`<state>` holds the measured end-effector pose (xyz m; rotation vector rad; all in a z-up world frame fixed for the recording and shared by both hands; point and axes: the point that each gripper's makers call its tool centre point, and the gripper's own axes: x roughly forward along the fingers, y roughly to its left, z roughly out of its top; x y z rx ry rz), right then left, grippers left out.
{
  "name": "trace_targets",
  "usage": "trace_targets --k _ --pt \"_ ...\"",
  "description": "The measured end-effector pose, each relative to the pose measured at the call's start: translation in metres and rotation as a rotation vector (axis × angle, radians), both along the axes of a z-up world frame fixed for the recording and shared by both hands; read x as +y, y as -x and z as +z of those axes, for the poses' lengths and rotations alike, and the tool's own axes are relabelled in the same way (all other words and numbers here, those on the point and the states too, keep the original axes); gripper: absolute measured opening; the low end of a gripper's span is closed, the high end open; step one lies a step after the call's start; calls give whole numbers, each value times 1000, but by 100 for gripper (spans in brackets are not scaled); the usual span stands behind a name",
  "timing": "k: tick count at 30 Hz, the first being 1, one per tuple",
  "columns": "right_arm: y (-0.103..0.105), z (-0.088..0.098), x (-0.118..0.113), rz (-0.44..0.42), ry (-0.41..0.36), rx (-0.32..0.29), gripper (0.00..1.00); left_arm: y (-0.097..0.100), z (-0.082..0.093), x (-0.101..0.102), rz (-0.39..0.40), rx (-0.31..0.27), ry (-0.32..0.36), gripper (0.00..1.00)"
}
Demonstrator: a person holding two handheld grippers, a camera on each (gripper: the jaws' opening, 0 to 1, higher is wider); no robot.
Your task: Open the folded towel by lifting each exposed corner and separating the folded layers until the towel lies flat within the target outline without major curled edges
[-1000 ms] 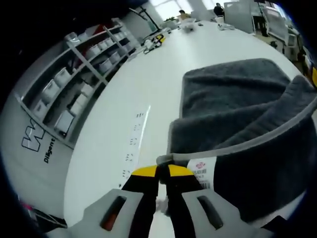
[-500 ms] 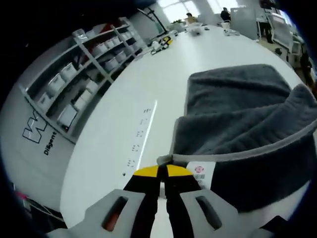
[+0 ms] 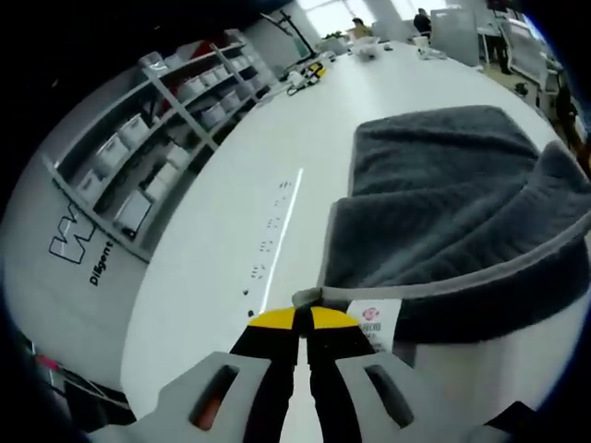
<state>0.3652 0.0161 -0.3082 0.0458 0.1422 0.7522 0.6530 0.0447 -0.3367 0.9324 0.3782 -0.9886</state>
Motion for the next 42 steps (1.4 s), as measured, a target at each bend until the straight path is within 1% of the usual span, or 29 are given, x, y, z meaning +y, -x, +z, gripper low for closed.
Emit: trace_targets --k 4,5,6,12,14,17,24,27,31,33,35,42 --pt "2 -1 0 12 5 -1 0 0 -8 8 -10 -11 -16 2" --pt "1 -2 15 15 9 0 0 0 -8 10 -8 -10 -18 2" --pt "0 -2 23 18 10 1 0 1 -9 11 -2 -8 -20 2" --pt "1 -2 35 34 10 1 0 0 -1 22 30 0 -6 2" --pt "0 -1 39 44 4 2 0 0 0 30 33 -14 -21 2" --pt "1 -1 47 56 5 -1 0 0 1 39 43 -28 -21 2" --pt "6 1 66 89 16 -13 0 5 2 60 66 -33 -26 3" --pt "6 2 71 96 16 -16 0 6 2 68 77 -35 -33 3" --pt "8 4 82 111 19 -22 0 11 1 82 90 -40 -59 3" --pt "9 5 87 119 22 -24 0 13 1 86 88 -45 -65 3" --pt "9 5 91 125 24 -25 0 10 1 90 83 -53 -67 3" --pt "7 8 98 127 23 -28 0 14 1 96 89 -82 -77 3"
